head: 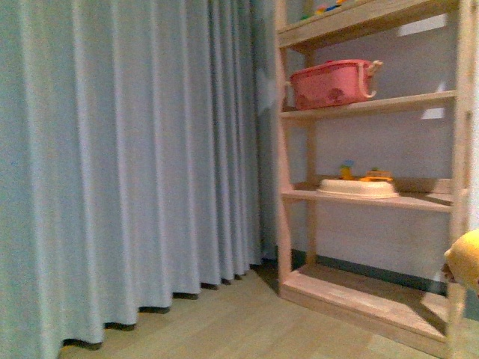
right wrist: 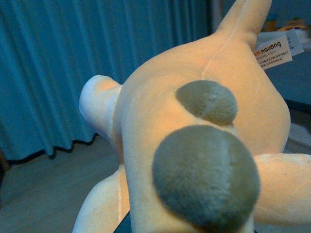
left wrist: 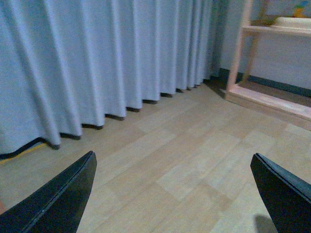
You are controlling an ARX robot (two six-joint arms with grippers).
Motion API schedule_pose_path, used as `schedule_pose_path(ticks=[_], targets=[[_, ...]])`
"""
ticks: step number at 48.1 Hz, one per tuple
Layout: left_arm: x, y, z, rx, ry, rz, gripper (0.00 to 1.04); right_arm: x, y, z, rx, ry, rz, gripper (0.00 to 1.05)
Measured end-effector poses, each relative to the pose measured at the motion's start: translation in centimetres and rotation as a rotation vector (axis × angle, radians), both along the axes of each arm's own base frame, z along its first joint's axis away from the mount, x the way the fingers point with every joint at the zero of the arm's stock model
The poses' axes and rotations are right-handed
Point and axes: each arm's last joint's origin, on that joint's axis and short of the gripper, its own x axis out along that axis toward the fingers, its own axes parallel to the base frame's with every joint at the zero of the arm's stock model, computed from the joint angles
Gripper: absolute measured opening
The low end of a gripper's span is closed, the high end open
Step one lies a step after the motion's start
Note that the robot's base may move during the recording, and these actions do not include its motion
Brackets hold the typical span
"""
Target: Put away toys
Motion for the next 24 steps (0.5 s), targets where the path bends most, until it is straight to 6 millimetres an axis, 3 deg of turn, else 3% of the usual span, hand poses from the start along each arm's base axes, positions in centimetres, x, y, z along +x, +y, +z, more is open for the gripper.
schedule_pose_path(ticks=[24], targets=[[0.00,0.00,0.00,0.000,0.000,0.000,0.98,0.01,0.01,-0.02,0.001,0.001,0.002,0.08]])
